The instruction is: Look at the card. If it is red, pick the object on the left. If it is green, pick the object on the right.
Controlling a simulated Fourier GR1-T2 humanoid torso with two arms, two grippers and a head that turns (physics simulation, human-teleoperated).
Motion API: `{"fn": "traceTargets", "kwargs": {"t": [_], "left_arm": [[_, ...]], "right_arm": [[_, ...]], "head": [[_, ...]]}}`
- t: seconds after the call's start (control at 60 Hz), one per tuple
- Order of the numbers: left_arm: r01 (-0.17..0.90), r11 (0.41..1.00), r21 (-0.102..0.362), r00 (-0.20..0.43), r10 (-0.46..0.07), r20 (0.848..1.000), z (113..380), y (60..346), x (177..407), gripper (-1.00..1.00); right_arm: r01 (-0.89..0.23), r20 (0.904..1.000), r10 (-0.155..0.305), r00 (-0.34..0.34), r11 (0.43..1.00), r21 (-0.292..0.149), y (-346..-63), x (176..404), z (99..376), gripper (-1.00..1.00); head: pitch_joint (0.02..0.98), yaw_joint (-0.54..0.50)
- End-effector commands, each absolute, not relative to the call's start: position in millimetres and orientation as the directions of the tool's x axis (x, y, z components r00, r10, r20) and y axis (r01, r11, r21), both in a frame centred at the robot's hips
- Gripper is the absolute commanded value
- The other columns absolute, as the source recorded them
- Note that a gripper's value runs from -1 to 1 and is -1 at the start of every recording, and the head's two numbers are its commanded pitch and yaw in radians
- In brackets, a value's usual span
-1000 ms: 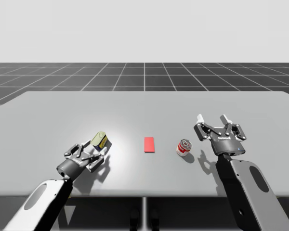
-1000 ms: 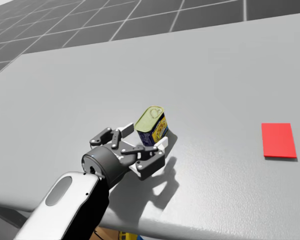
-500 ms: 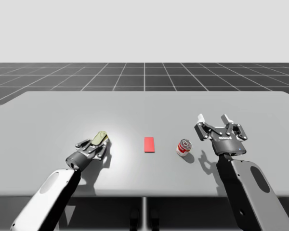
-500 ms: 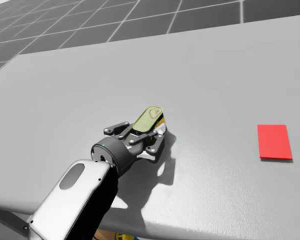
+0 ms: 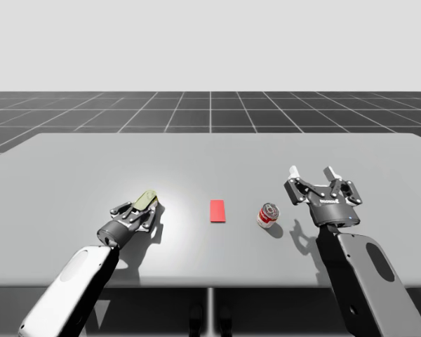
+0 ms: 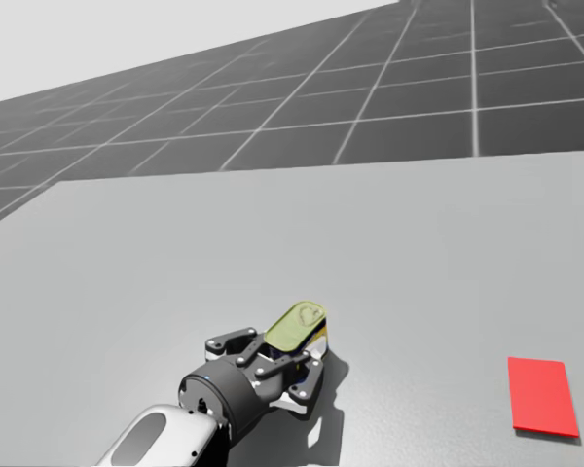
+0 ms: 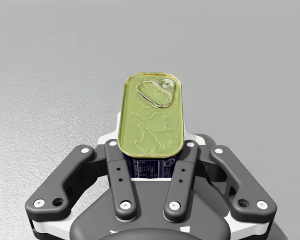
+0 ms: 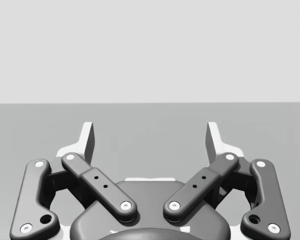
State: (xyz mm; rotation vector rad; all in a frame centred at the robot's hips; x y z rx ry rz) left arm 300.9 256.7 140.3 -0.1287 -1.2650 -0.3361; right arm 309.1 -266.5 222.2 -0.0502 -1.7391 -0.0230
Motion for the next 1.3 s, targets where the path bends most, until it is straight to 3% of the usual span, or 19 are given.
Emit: {"fn": "traceTargets", "kwargs": {"t": [0.017,0.15,0.4,0.583,0.9,1.05,1.3], "left_arm": [[0.398,0.914,0.080,0.303,-0.214,0.929,124,254,292,1.00],[0.402,0.912,0.082,0.301,-0.216,0.929,124,254,292,1.00],[0.404,0.911,0.079,0.275,-0.204,0.940,138,254,290,1.00],[0.410,0.907,0.101,0.218,-0.205,0.954,173,256,289,1.00],[0.382,0.907,0.180,0.086,-0.229,0.970,242,267,297,1.00],[0.364,0.902,0.230,0.012,-0.252,0.968,277,268,300,1.00],[0.319,0.890,0.328,-0.115,-0.307,0.945,335,266,303,1.00]], "right_arm": [[0.050,0.9854,0.023,-0.169,0.999,-0.014,-267,309,222,-1.00],[0.047,0.9859,0.017,-0.166,0.999,-0.009,-267,309,222,-1.00],[0.048,0.9856,0.015,-0.169,0.999,-0.008,-268,309,223,-1.00],[0.049,0.9857,0.015,-0.168,0.999,-0.007,-269,309,223,-1.00],[0.050,0.9859,0.015,-0.167,0.999,-0.007,-269,310,223,-1.00],[0.050,0.9861,0.016,-0.165,0.999,-0.008,-269,310,222,-1.00],[0.052,0.9859,0.021,-0.166,0.999,-0.012,-269,310,222,-1.00]], "head": [[0.516,0.39],[0.443,0.39],[0.429,0.39],[0.430,0.39],[0.423,0.39],[0.422,0.39],[0.423,0.39]]}}
